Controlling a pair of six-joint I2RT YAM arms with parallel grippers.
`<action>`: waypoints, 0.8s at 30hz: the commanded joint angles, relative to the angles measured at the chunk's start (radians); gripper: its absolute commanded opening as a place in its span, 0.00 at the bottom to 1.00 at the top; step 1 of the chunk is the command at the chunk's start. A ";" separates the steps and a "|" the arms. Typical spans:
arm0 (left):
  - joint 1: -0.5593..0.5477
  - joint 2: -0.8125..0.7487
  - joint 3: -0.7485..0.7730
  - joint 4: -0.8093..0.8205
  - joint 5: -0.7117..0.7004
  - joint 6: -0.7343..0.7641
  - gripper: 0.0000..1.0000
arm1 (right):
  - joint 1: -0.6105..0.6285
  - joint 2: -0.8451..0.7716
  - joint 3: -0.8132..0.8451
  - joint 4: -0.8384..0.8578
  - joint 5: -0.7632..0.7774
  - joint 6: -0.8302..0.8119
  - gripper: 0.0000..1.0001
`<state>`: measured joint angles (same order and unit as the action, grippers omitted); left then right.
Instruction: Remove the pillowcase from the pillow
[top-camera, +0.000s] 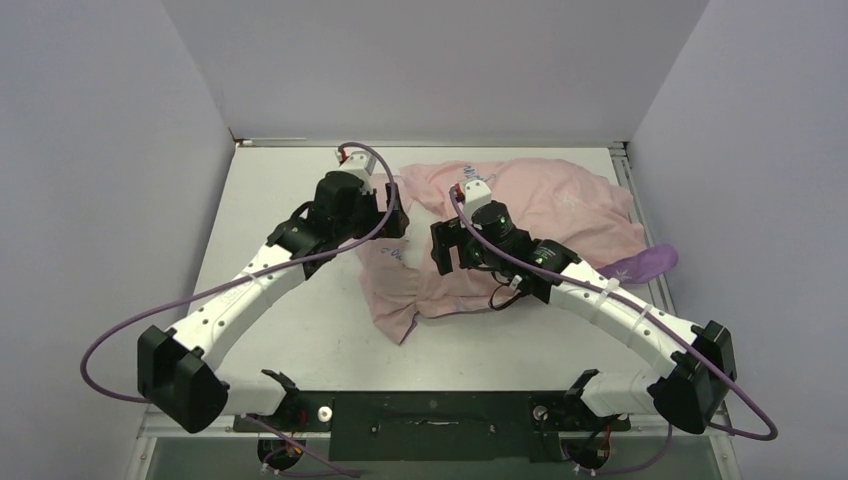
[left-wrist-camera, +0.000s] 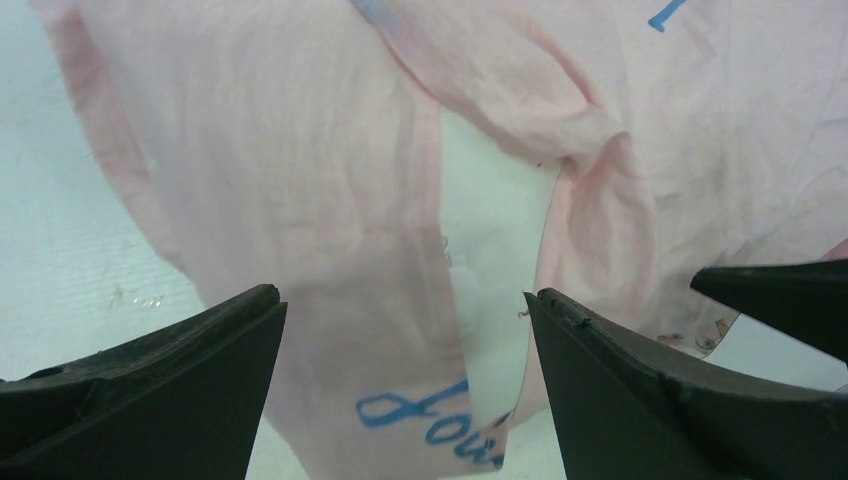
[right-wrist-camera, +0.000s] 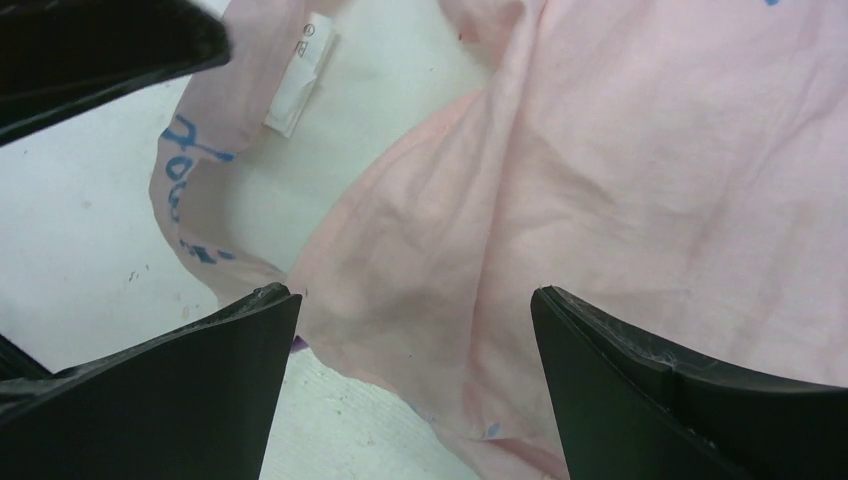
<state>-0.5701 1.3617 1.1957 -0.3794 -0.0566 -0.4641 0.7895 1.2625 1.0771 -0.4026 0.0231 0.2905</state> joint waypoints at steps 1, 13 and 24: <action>-0.024 -0.120 -0.061 -0.085 -0.081 -0.046 0.96 | 0.008 0.035 0.060 0.070 0.118 0.023 0.90; -0.095 -0.106 -0.141 -0.039 -0.071 -0.108 0.96 | 0.008 0.167 0.093 0.140 0.137 0.035 0.90; -0.083 -0.081 -0.250 -0.031 -0.115 -0.119 0.48 | -0.026 0.231 0.042 0.085 0.289 0.075 0.90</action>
<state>-0.6655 1.3132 0.9962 -0.4408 -0.1387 -0.5705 0.7933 1.4841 1.1374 -0.3092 0.2005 0.3305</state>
